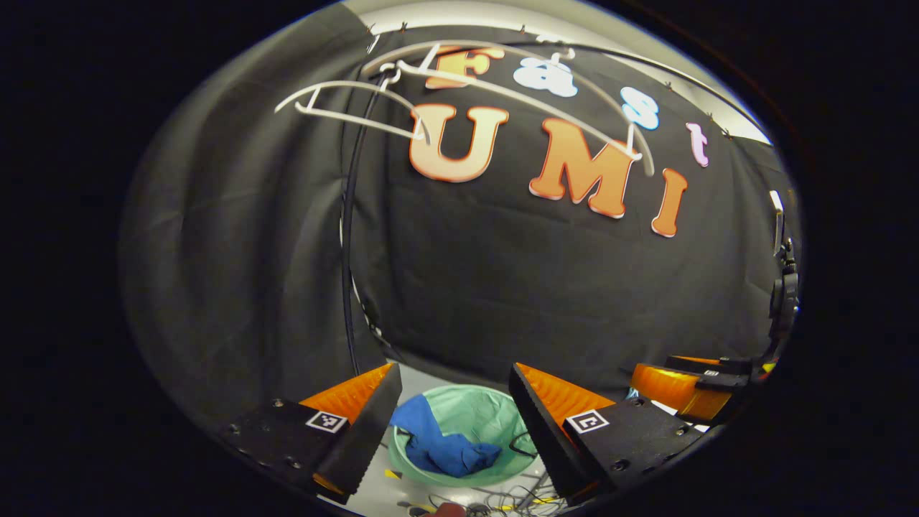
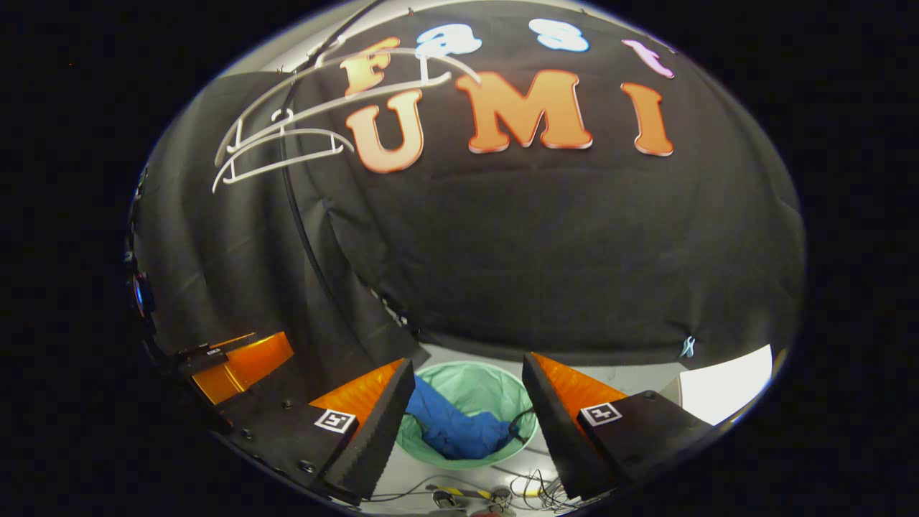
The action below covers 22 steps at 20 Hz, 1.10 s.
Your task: Grasp the clothes on the hanger with both hands and then place them into the laundry hamper below.
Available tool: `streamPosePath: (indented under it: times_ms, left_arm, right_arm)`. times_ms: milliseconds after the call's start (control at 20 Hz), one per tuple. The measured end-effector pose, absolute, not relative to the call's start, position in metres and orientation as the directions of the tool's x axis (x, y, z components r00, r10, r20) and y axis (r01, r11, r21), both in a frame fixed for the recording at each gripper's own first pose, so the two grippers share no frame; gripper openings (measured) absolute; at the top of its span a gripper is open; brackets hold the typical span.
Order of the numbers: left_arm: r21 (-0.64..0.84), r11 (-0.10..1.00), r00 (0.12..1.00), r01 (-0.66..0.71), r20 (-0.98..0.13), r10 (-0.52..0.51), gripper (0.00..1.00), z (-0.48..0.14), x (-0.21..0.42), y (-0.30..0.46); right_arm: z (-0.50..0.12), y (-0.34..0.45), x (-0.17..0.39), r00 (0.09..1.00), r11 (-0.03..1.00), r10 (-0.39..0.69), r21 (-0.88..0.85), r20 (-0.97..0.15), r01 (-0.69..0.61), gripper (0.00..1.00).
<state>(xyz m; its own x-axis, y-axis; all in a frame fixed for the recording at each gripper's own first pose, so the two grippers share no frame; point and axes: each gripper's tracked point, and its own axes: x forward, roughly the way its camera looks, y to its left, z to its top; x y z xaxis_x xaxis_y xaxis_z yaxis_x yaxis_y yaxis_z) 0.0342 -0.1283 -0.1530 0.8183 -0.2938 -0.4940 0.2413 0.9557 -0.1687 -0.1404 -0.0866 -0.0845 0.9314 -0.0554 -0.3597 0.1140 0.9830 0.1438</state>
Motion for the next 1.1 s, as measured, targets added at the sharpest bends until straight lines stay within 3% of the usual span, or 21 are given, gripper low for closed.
streamPosePath:
  times_ms: [250,400,550,700,750,950,1000,1100]
  left_arm:
    - [-0.226,0.946,0.896,0.234,-0.328,-0.3,0.99,-0.057,0.029,-0.135]
    - [-0.222,0.942,0.923,0.252,-0.237,-0.303,0.93,-0.014,0.022,-0.142]
    - [-0.21,0.951,0.95,0.228,-0.167,-0.265,0.92,0.025,0.011,-0.145]
    - [-0.241,0.951,0.962,0.196,-0.141,-0.234,0.92,0.047,0.002,-0.142]
    - [-0.243,0.952,0.964,0.187,-0.141,-0.225,0.92,0.05,-0.001,-0.141]
    - [-0.21,0.965,0.979,0.157,-0.098,-0.18,0.95,0.067,-0.009,-0.134]
    - [-0.201,0.967,0.98,0.154,-0.091,-0.175,0.92,0.069,-0.01,-0.133]
    - [-0.198,0.968,0.982,0.155,-0.078,-0.173,0.92,0.079,-0.025,-0.135]
  right_arm:
    - [0.01,-0.102,-0.168,0.986,0.989,-0.058,0.124,-0.155,0.077,0.98]
    - [0.051,-0.113,-0.194,0.994,0.992,-0.071,0.103,-0.08,0.079,0.98]
    - [0.077,-0.138,-0.224,0.995,0.992,-0.093,0.083,-0.022,0.095,0.89]
    - [0.106,-0.152,-0.255,0.995,0.992,-0.091,0.089,0.043,0.087,1.0]
    - [0.113,-0.155,-0.264,0.994,0.993,-0.092,0.083,0.059,0.087,0.89]
    - [0.129,-0.167,-0.29,0.99,0.995,-0.09,0.063,0.111,0.084,0.89]
    - [0.133,-0.168,-0.297,0.989,0.995,-0.086,0.069,0.117,0.078,0.98]
    - [0.138,-0.169,-0.307,0.989,0.995,-0.073,0.081,0.129,0.063,0.98]
